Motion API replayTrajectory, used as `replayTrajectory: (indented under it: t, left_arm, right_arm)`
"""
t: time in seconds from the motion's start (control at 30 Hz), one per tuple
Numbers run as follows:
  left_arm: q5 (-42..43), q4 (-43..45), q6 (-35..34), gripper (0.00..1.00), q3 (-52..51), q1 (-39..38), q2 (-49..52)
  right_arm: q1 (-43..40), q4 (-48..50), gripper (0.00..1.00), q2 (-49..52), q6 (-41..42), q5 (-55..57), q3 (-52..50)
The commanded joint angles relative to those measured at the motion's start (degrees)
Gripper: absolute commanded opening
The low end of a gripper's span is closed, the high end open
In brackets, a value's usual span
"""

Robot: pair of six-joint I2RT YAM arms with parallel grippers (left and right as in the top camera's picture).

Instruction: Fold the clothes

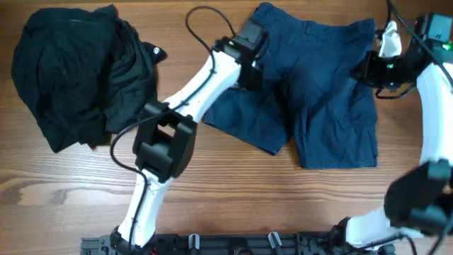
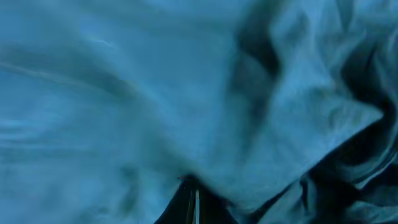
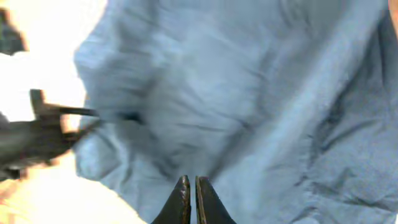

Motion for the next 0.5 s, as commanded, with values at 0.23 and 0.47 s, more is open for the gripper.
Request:
replayTrajectory:
  t: [0.23,0.47]
  left_arm:
    - [-1.7,2.1,-0.4,0.04,-2.0,0.0,0.7]
    - [-1.9,-1.1,-7.2,0.04,-2.0,8.2,0.7]
  right_arm:
    - [7.6,1.3,0.04,7.9,7.5,6.7,-3.3]
    - [7.6,3.1,0.05,12.9,11.2,14.3,-3.3]
